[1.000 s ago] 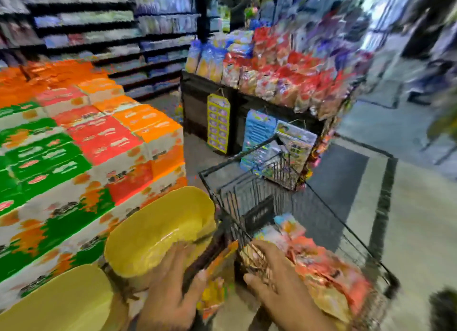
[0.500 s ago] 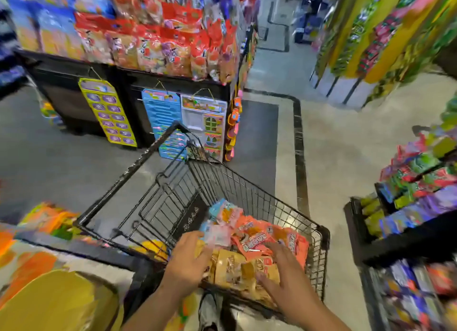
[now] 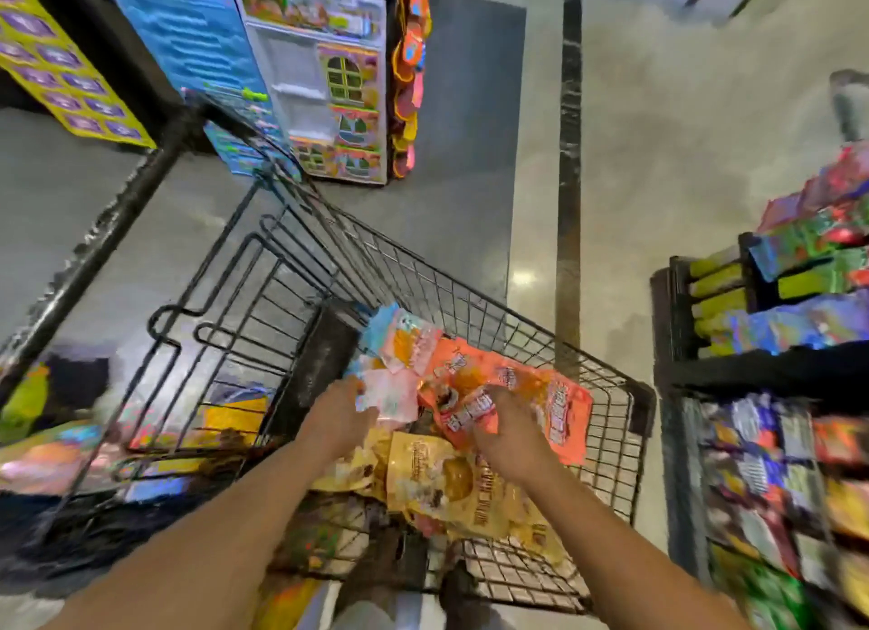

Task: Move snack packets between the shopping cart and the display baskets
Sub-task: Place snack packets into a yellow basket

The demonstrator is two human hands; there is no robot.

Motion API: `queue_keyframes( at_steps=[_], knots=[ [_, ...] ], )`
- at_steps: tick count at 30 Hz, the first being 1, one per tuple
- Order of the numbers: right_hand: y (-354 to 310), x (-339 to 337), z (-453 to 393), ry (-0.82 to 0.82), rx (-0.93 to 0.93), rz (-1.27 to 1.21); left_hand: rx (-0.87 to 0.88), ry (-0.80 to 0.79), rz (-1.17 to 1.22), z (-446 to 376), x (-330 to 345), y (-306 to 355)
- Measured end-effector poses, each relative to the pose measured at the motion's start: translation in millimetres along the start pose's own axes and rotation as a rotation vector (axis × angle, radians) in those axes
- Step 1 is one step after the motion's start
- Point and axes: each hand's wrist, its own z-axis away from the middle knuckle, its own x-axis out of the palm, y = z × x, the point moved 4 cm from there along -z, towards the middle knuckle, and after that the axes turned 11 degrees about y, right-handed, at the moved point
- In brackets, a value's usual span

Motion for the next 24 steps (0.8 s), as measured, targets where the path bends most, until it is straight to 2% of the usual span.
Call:
queue_keyframes(
  at_steps=[4, 8, 11, 14, 17, 21, 24],
  knots=[
    [6, 27, -62, -0.033, 0.123, -0.123, 0.046, -0.064, -0.069, -50, 27, -2],
    [5, 57, -119, -0.078, 0.29, -0.367, 0.15, -0.126, -0.128, -98, 55, 4],
    [4, 80, -156, -0.034, 0.4, -0.509, 0.206, -0.182, -0.321, -124, 78, 1],
    [-2, 110, -184, -0.079, 0.452, -0.6, 0.282, -0.224, -0.521, -138, 99, -5],
    [-11, 141, -202, -0.109, 0.54, -0.69, 0.325, -0.186, -0.606, -144, 107, -7],
    [-17, 163, -218, 0.021, 0.655, -0.773, 0.312, -0.171, -0.63, -148, 107, -14],
    [-18, 169, -223, 0.108, 0.654, -0.722, 0.329, -0.204, -0.693, -148, 109, -20]
  ],
)
